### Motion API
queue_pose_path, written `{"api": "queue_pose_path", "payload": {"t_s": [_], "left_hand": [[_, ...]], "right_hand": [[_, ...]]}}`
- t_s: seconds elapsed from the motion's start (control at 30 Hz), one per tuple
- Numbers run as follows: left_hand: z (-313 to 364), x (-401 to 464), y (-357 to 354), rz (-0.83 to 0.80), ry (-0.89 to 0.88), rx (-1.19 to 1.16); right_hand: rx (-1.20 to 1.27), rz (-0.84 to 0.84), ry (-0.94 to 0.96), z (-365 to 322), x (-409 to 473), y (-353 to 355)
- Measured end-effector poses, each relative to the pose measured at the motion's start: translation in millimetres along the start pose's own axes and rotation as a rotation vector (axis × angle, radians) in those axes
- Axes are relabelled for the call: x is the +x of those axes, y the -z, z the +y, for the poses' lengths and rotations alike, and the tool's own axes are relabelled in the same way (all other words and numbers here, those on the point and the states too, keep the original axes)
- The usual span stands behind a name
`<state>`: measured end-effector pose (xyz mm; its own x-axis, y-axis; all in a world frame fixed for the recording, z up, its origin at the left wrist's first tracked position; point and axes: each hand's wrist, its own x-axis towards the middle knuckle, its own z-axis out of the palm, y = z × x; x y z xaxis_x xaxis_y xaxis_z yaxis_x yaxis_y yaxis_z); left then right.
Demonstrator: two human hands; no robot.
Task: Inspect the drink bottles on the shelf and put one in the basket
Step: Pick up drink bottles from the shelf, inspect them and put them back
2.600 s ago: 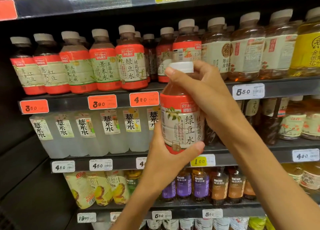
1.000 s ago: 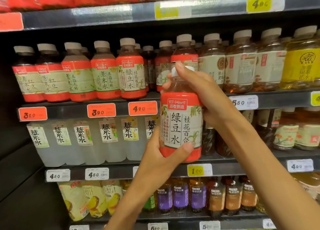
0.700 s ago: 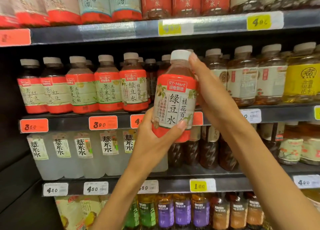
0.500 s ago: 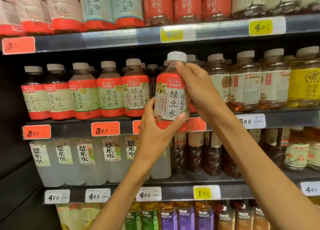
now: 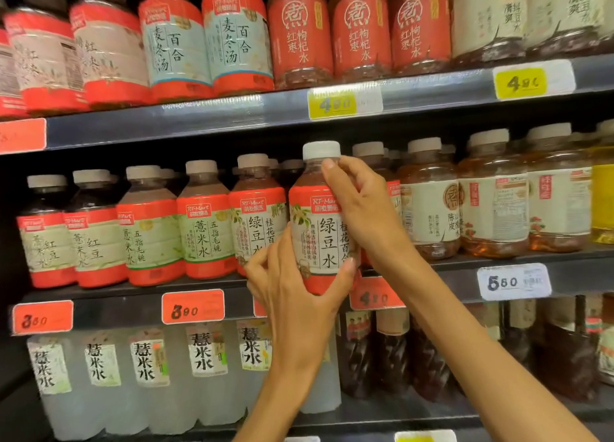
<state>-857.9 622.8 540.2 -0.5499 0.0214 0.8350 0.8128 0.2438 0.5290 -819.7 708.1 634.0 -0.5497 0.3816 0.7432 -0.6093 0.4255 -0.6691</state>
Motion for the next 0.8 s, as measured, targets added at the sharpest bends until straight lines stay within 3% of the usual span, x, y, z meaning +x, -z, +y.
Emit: {"api": "queue_pose_path", "payload": {"t_s": [0.27,0.4,0.63,0.8], "left_hand": [[-10,6,-10,0.089,-0.027,0.142],[-9,14,-13,0.097,-0.075,0.227],[-5,24,-15,0.020,-0.061,0.424],[-4,23,-18,0.045,-0.062,0.451]], "right_hand": [[-0.108,0.179,0.286,28,-5,-19],[-0.368,0.310,0.430,33,1,-18],[-0.847,0.263,0.510,46,-5,-2],[-0.905,0.239,0.500,42,-3,2]]}}
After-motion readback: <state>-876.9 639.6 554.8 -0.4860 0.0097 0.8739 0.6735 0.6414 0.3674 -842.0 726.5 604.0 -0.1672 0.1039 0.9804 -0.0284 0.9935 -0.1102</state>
